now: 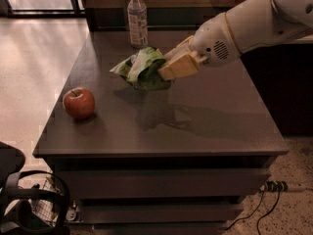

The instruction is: Move green rice chip bag near apple

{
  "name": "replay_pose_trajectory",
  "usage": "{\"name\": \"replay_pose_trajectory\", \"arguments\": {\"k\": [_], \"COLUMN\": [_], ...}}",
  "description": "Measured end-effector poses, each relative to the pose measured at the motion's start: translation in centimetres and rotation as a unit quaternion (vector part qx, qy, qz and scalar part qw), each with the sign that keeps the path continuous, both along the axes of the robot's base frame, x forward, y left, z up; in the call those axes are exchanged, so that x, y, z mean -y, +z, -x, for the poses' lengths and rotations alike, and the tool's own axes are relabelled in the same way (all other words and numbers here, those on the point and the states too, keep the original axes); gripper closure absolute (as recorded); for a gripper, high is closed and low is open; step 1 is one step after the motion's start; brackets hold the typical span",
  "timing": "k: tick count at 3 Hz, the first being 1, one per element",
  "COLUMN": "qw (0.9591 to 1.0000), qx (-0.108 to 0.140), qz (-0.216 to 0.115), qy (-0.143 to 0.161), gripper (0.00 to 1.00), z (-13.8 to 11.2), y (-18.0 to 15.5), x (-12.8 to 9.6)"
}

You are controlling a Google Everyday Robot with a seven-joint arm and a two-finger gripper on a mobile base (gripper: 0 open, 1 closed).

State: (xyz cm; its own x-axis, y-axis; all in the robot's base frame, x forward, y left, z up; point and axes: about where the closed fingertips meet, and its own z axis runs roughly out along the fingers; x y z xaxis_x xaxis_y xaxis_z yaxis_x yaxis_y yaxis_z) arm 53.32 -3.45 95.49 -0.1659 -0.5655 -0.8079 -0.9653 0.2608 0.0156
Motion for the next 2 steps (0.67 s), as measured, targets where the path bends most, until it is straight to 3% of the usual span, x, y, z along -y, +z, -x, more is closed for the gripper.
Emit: {"name": "replay_pose_trajectory", "arguments": {"k": [1, 2], "qw": [1.0000, 1.0000], "qx": [0.000, 0.000], "qz": [0.000, 0.001], "qy": [0.002, 0.004], "gripper": [0.45, 0.15], "z": [0.05, 0.14], "y": [0.00, -0.01], "x": [-0.16, -0.44]}}
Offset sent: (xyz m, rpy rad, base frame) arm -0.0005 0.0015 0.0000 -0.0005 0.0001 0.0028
